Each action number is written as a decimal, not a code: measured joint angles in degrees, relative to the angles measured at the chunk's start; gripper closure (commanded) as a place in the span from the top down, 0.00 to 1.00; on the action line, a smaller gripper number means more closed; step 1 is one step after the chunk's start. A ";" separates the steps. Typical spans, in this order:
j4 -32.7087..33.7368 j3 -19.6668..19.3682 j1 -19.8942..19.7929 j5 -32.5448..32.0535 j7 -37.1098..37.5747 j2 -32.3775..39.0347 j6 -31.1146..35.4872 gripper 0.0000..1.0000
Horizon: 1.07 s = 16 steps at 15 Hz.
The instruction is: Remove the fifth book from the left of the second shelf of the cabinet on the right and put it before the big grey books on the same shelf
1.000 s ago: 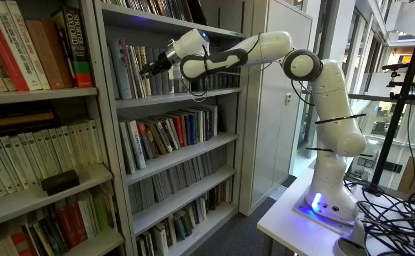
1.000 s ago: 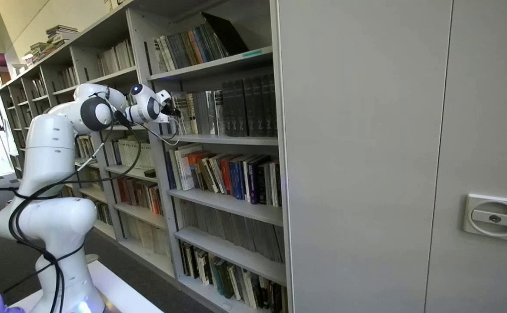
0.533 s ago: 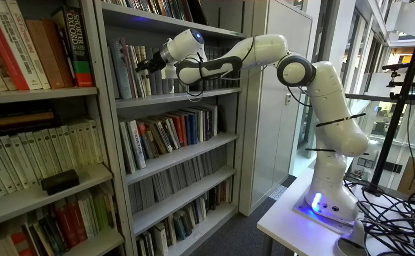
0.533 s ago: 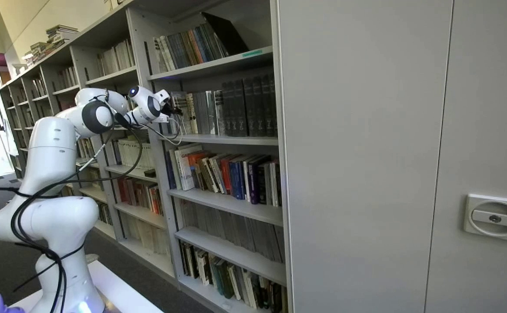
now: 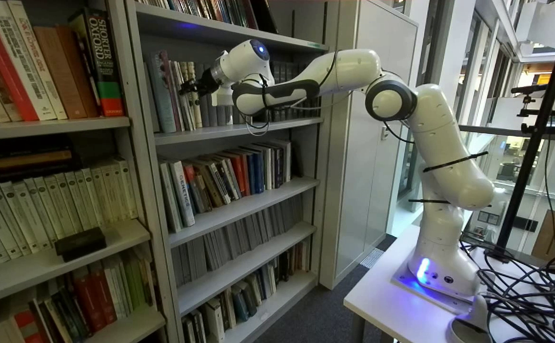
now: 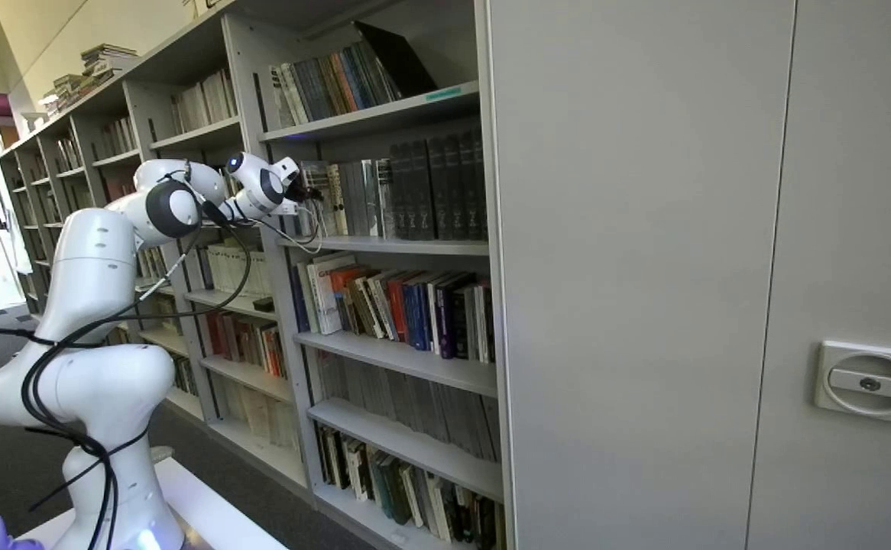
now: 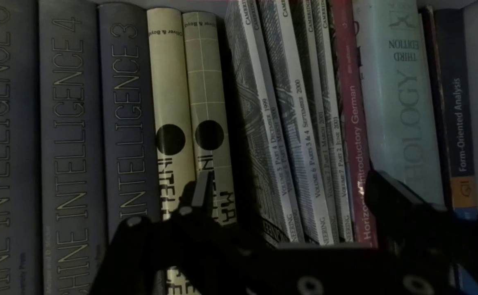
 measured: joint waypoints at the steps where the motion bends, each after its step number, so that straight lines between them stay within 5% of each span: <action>1: 0.10 -0.14 0.23 0.00 0.01 0.23 -0.01 0.96; 5: 0.12 -0.34 1.03 0.00 0.02 0.55 -0.14 0.72; 12: 0.12 -1.19 1.77 0.00 0.05 0.56 -0.27 0.67; 14: 0.12 -1.57 1.99 0.00 0.07 0.56 -0.27 0.52; 16: 0.12 -1.73 2.04 0.00 0.08 0.56 -0.27 0.49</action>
